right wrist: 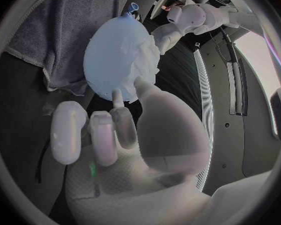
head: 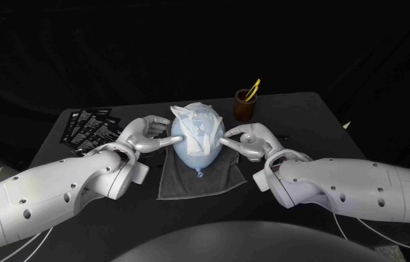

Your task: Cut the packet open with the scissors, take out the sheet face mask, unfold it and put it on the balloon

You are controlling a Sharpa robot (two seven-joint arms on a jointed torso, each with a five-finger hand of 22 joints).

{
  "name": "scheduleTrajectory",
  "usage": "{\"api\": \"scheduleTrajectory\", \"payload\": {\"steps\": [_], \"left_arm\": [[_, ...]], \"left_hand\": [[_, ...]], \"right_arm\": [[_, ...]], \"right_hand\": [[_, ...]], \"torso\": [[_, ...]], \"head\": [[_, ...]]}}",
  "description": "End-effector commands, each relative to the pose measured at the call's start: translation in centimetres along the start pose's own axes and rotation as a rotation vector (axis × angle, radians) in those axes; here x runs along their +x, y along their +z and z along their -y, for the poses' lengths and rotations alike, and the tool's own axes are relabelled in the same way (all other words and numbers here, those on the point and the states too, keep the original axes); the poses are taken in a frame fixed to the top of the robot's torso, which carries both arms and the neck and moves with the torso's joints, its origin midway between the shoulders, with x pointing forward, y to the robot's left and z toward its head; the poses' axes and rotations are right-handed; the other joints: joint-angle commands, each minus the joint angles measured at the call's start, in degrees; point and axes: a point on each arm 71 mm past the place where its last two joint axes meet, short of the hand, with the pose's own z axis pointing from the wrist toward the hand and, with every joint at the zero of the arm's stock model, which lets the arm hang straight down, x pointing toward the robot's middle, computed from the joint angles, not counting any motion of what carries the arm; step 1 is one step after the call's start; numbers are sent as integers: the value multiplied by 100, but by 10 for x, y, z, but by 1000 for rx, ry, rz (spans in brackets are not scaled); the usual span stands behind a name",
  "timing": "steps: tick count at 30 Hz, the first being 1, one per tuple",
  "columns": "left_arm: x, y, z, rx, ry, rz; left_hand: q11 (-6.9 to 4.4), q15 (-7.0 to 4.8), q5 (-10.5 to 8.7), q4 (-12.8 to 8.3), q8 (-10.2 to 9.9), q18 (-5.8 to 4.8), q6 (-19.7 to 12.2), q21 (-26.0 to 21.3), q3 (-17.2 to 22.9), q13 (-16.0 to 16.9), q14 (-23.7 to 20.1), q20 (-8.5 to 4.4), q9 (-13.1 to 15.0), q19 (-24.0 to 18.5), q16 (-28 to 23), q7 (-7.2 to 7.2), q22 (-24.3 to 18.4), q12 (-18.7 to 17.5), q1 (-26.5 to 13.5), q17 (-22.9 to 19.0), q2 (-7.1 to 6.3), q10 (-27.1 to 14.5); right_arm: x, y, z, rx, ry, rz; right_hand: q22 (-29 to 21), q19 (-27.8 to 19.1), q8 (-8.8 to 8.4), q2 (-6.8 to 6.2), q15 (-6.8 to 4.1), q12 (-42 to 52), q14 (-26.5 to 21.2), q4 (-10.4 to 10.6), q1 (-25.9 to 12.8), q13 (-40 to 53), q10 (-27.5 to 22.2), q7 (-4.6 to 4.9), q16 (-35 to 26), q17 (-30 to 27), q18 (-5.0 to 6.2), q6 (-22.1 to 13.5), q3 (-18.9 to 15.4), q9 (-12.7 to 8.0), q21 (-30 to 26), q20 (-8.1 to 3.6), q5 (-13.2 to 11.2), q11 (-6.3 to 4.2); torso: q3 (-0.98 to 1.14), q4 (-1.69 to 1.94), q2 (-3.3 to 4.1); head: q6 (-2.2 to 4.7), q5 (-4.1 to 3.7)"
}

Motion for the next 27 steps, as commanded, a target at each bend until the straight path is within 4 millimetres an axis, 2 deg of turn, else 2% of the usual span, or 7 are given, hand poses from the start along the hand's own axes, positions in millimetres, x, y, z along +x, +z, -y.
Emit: {"api": "scheduleTrajectory", "payload": {"steps": [1, 9, 16, 19, 25, 26, 27], "left_arm": [[8, 2, 3, 16, -23, -61], [13, 7, 3, 7, -31, -93], [17, 10, 3, -1, -35, -120], [18, 11, 3, -7, -37, -127], [18, 11, 2, -13, -40, -131], [18, 11, 2, -14, -40, -132], [18, 11, 2, -14, -41, -134]], "left_hand": [[-14, 18, 10, -14, -59, -60, -57, -58, -26, -72, -76, 1, -38, -59, -199, -5, -30, -122, -38, -89, -31, -63], [-23, 1, 10, -12, -68, -58, -31, -101, -33, -140, -38, 2, -63, -93, -334, 52, -60, -209, -51, -160, -29, 22], [-30, -71, 14, -13, -81, -59, 55, -131, -26, -200, 20, 3, -91, -97, -454, 183, -84, -274, -63, -223, -23, 175], [-105, -153, 21, -12, -100, -59, 183, -145, 1, -236, 111, 2, -119, -79, -530, 310, -97, -303, -38, -264, -14, 361], [-174, -213, 27, -12, -157, -59, 262, -160, 7, -283, 200, 3, -162, -62, -585, 411, -110, -373, -8, -298, 2, 503], [-234, -261, 28, -20, -167, -59, 309, -168, 25, -299, 239, 3, -175, -57, -632, 510, -118, -402, 4, -319, 1, 588], [-246, -271, 29, -12, -181, -59, 322, -170, 11, -306, 246, 3, -185, -51, -669, 525, -120, -422, 8, -334, 9, 619]], "right_arm": [[2, 0, -2, -14, -12, 0], [4, 1, -5, -20, -17, -1], [4, 1, -7, -24, -30, 7], [4, 1, -8, -27, -38, 13], [5, 1, -11, -45, -61, 26], [5, 1, -11, -48, -64, 27], [5, 2, -12, -52, -68, 29]], "right_hand": [[1142, 259, 17, -2, 43, -15, 517, 7, 38, 305, -34, 11, 20, 1034, -72, -16, -45, 8, -20, 25, -35, 16], [1138, 254, 29, 4, 42, -14, 516, 8, 55, 309, -34, 8, 19, 1028, -69, -7, -58, 13, -34, 27, -35, 14], [1134, 245, 93, 22, 30, -19, 511, -26, 183, 313, -42, -13, 15, 1013, -64, 53, -113, 38, -43, 26, -33, -3], [1137, 245, 130, 42, 20, -12, 514, -49, 256, 332, -31, -28, 18, 1026, -64, 102, -131, 49, -31, 22, -32, -16], [1140, 246, 173, 60, 4, -5, 512, -85, 352, 353, -17, -50, 17, 1020, -66, 172, -158, 60, -14, 13, -33, -36], [1139, 244, 183, 62, 0, -3, 512, -94, 373, 359, -13, -56, 16, 1018, -65, 191, -164, 62, -18, 10, -32, -41], [1139, 244, 193, 69, -5, 0, 512, -101, 393, 366, -7, -62, 16, 1019, -65, 211, -167, 63, -16, 7, -31, -47]], "torso": [[5, -5, 3], [9, -2, -2], [3, -5, -6], [2, -5, -4], [5, 2, -8], [5, 3, -9], [4, 3, -10]], "head": [[0, 5], [0, -13], [0, -27], [0, -37], [0, -50], [0, -50], [0, -50]]}}
